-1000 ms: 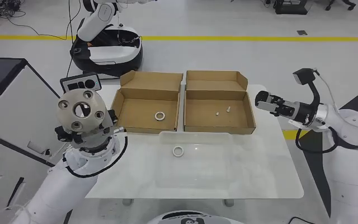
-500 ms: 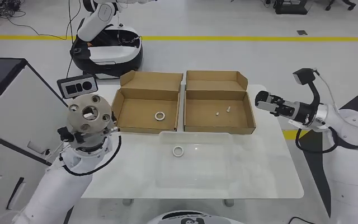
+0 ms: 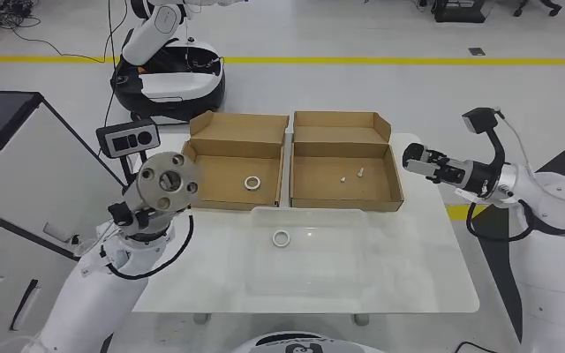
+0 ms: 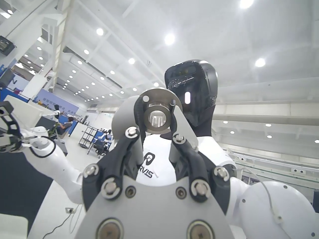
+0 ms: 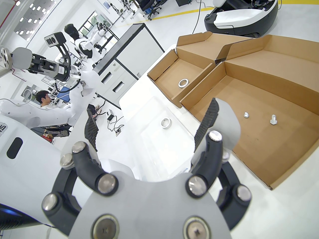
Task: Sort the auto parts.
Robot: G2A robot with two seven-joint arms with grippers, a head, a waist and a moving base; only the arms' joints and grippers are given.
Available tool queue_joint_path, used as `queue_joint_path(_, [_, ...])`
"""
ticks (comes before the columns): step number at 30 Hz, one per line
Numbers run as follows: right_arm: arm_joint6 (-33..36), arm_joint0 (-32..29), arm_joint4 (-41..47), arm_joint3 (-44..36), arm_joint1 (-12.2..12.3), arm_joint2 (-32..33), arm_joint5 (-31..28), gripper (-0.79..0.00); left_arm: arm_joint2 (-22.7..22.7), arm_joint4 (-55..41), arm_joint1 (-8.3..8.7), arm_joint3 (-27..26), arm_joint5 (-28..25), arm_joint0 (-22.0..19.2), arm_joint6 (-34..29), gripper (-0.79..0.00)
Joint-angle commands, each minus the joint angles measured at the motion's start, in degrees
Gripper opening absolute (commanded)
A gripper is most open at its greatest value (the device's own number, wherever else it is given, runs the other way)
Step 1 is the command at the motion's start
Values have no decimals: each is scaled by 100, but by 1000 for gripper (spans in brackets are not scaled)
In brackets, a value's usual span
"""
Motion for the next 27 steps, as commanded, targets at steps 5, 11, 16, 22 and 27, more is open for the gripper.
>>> queue_joint_path(5, [0,0,1,0,0,0,0,0,-19,-634,-86,-77,-13,40,-105,-785])
queue_joint_path(11, [0,0,1,0,0,0,0,0,-154,-837,-155,-35,62,68,-330,-785])
queue_joint_path(16, [0,0,1,0,0,0,0,0,-279,-682,-202,32,175,99,-397,-785])
queue_joint_path(22, [0,0,1,0,0,0,0,0,-449,32,-235,148,371,132,-416,-785])
queue_joint_path(27, [0,0,1,0,0,0,0,0,-535,476,-271,145,451,160,-317,-785])
